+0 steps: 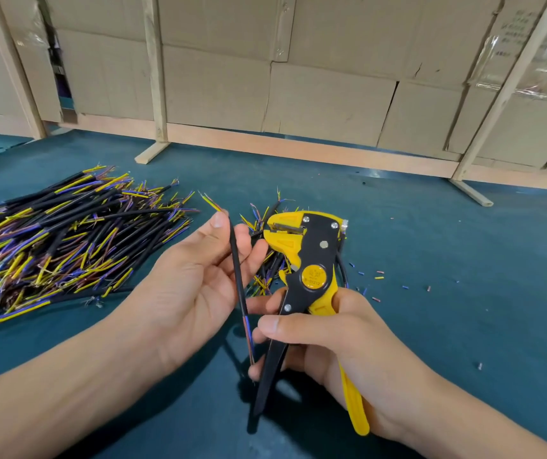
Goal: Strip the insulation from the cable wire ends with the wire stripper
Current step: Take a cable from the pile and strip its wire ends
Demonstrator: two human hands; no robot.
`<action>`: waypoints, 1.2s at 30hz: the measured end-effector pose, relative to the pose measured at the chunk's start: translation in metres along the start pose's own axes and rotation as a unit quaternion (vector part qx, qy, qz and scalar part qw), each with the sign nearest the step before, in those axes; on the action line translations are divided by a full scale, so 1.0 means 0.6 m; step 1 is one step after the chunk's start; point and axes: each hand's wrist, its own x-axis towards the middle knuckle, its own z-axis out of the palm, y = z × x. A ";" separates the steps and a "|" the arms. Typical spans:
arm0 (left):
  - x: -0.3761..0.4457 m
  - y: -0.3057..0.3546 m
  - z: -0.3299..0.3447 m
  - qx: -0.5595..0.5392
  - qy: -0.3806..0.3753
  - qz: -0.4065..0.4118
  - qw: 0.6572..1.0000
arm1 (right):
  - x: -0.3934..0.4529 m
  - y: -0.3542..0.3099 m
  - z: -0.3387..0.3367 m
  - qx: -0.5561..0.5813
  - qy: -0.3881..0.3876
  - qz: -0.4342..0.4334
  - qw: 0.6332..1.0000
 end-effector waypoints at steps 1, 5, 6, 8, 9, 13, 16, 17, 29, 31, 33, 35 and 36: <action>0.002 -0.002 -0.001 -0.018 0.013 0.012 1.000 | 0.000 -0.002 0.001 0.003 -0.002 0.012 1.000; 0.008 -0.011 -0.001 -0.010 0.033 0.048 0.998 | 0.001 -0.010 -0.004 0.027 -0.017 0.054 0.998; 0.008 -0.013 -0.002 0.006 0.026 0.052 0.998 | 0.001 -0.011 -0.007 0.030 -0.015 0.058 0.998; 0.007 -0.014 -0.004 0.036 0.017 0.063 0.997 | 0.001 -0.012 -0.009 0.033 -0.015 0.064 0.997; 0.005 -0.013 -0.004 0.055 0.015 0.067 0.996 | 0.000 -0.012 -0.010 0.032 -0.019 0.063 0.997; -0.013 -0.018 0.004 0.162 -0.033 0.035 0.986 | 0.000 -0.008 -0.010 0.020 -0.022 0.022 0.999; -0.027 -0.028 0.013 0.251 -0.097 -0.010 0.963 | 0.004 -0.004 -0.015 0.018 0.010 -0.026 0.999; -0.029 -0.028 0.014 0.275 -0.104 -0.015 0.956 | 0.005 -0.005 -0.018 0.018 0.019 -0.036 0.999; -0.028 -0.017 0.008 0.367 -0.100 0.078 0.921 | 0.010 -0.019 -0.043 0.006 0.039 -0.029 0.999; -0.027 -0.015 0.006 0.367 -0.090 0.073 0.923 | 0.009 -0.020 -0.045 0.000 0.041 -0.024 0.999; -0.027 -0.012 0.005 0.360 -0.091 0.060 0.927 | 0.009 -0.020 -0.044 0.002 0.051 -0.025 0.998; -0.027 -0.005 0.006 0.354 -0.103 0.038 0.929 | 0.009 -0.019 -0.044 0.011 0.057 -0.035 0.998; -0.026 0.000 0.007 0.352 -0.112 0.024 0.929 | 0.009 -0.020 -0.044 0.017 0.059 -0.043 0.997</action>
